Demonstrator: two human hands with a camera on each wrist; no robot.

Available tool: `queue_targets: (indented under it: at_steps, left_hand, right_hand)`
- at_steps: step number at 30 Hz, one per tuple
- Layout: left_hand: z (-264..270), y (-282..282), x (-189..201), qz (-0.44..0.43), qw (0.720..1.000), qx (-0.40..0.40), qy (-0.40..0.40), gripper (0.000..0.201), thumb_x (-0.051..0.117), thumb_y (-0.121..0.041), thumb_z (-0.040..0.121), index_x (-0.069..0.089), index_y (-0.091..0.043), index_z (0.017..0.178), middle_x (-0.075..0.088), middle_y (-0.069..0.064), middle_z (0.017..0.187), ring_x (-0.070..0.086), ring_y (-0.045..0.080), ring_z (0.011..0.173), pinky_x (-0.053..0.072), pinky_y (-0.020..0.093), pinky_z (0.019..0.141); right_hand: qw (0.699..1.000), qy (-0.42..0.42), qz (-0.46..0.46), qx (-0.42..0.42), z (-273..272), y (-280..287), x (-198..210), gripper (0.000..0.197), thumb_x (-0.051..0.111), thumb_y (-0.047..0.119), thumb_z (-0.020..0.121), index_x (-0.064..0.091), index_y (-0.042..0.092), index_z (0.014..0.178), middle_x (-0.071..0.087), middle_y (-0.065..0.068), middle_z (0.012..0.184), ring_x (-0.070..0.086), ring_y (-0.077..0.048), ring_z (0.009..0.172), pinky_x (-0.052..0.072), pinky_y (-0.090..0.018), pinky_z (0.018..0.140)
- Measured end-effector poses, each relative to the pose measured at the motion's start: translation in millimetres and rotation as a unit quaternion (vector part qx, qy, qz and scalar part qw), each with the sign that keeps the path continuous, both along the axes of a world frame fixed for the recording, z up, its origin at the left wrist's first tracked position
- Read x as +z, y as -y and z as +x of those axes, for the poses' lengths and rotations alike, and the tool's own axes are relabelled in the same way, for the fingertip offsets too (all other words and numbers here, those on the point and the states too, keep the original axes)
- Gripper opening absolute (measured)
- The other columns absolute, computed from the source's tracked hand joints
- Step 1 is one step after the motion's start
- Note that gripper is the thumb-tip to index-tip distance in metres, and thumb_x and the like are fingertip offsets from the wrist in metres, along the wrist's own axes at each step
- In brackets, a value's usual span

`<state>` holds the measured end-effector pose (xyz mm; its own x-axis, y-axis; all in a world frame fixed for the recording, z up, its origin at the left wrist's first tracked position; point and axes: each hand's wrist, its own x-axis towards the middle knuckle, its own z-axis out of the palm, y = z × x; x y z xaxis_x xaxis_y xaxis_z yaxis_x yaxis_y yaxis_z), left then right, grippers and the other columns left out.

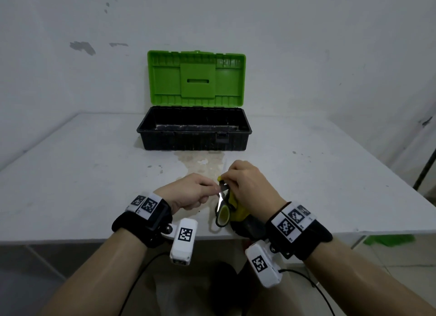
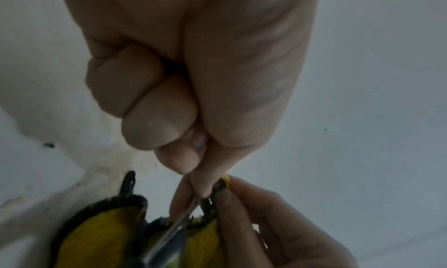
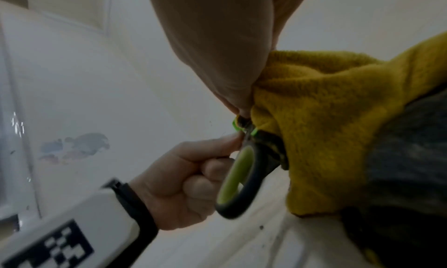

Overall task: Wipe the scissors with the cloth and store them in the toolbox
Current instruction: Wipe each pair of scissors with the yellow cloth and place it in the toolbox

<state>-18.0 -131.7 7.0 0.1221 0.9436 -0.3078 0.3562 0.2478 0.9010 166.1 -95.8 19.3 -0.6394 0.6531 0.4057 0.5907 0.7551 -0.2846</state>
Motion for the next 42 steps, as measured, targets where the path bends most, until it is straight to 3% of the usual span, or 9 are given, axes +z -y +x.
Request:
queue_targets:
  at_steps: [5,11,15,20,25,29,34,36,42]
  left_hand:
    - [-3.0,-1.6,0.7,0.004,0.999,0.032,0.031,0.022,0.052,-0.018,0.100,0.071,-0.014,0.089,0.039,-0.004,0.051,0.025,0.009,0.040,0.015,0.019,0.038]
    - [-1.3,-0.6,2.6,-0.055,0.997,0.038,0.044,0.015,0.049,-0.015,0.099,0.056,-0.014,0.087,0.039,-0.004,0.053,0.025,0.009,0.042,0.015,0.018,0.037]
    - [1.1,-2.6,2.8,-0.058,0.994,0.052,0.076,0.017,0.046,-0.010,0.096,0.048,-0.017,0.081,0.037,-0.003,0.056,0.024,0.008,0.041,0.015,0.016,0.035]
    - [-2.5,-2.5,-2.6,-0.049,0.994,0.071,0.074,0.018,0.045,-0.010,0.096,0.045,-0.017,0.080,0.038,-0.003,0.055,0.023,0.009,0.041,0.014,0.016,0.036]
    - [3.0,-2.7,-1.6,-0.048,0.993,0.058,0.087,0.015,0.045,-0.012,0.098,0.046,-0.017,0.083,0.038,-0.004,0.055,0.024,0.007,0.039,0.014,0.015,0.035]
    - [0.5,-2.4,-1.5,-0.043,0.993,0.071,0.090,0.015,0.045,-0.013,0.097,0.045,-0.018,0.083,0.039,-0.003,0.055,0.023,0.008,0.041,0.013,0.016,0.037]
    - [-2.1,-0.5,-3.0,-0.064,0.980,0.092,0.166,0.019,0.039,-0.017,0.099,0.040,-0.019,0.080,0.040,0.001,0.058,0.021,0.008,0.041,0.013,0.014,0.037]
    - [1.2,-0.1,-3.0,-0.051,0.981,0.089,0.163,0.017,0.036,-0.018,0.102,0.039,-0.018,0.086,0.042,0.001,0.059,0.023,0.008,0.041,0.016,0.015,0.036]
    - [6.3,-0.1,-7.4,-0.043,0.986,0.081,0.142,0.015,0.035,-0.024,0.105,0.038,-0.017,0.091,0.045,0.000,0.060,0.027,0.008,0.041,0.018,0.017,0.036]
  right_hand:
    - [0.999,0.006,0.018,0.042,3.2,8.0,-8.7,0.013,0.065,0.012,0.091,0.076,0.011,0.096,0.061,-0.006,0.087,0.056,-0.024,0.083,0.050,-0.034,0.069]
    - [0.999,-0.027,0.008,0.019,6.3,2.1,1.7,0.014,0.063,0.013,0.092,0.076,0.009,0.094,0.061,-0.005,0.092,0.058,-0.019,0.086,0.051,-0.030,0.075]
    - [0.998,0.012,0.031,0.048,-0.9,10.4,-6.6,0.011,0.063,0.010,0.091,0.074,0.009,0.091,0.057,-0.007,0.086,0.055,-0.024,0.080,0.051,-0.038,0.067]
    - [0.994,0.061,0.009,0.087,6.8,15.4,-8.2,0.016,0.059,0.014,0.094,0.075,0.012,0.096,0.059,-0.005,0.089,0.055,-0.022,0.083,0.050,-0.038,0.072]
    - [1.000,-0.004,-0.002,0.031,5.2,2.2,1.2,0.017,0.059,0.016,0.095,0.075,0.010,0.095,0.059,-0.004,0.093,0.056,-0.018,0.085,0.050,-0.033,0.075]
    - [0.998,0.013,-0.001,0.055,7.1,9.7,-10.9,0.015,0.061,0.015,0.094,0.075,0.013,0.098,0.058,-0.004,0.090,0.056,-0.020,0.081,0.051,-0.033,0.070]
    - [0.999,0.010,-0.011,0.051,11.8,8.7,-8.0,0.017,0.060,0.017,0.094,0.075,0.012,0.100,0.060,-0.004,0.094,0.058,-0.020,0.083,0.052,-0.034,0.073]
    - [0.999,-0.017,0.002,0.040,8.8,6.5,-6.8,0.015,0.061,0.015,0.093,0.075,0.010,0.098,0.060,-0.005,0.093,0.058,-0.021,0.082,0.053,-0.034,0.072]
    - [0.999,0.011,0.037,0.031,1.8,8.3,-16.6,0.009,0.067,0.006,0.087,0.075,0.009,0.090,0.059,-0.007,0.085,0.057,-0.024,0.077,0.053,-0.036,0.063]
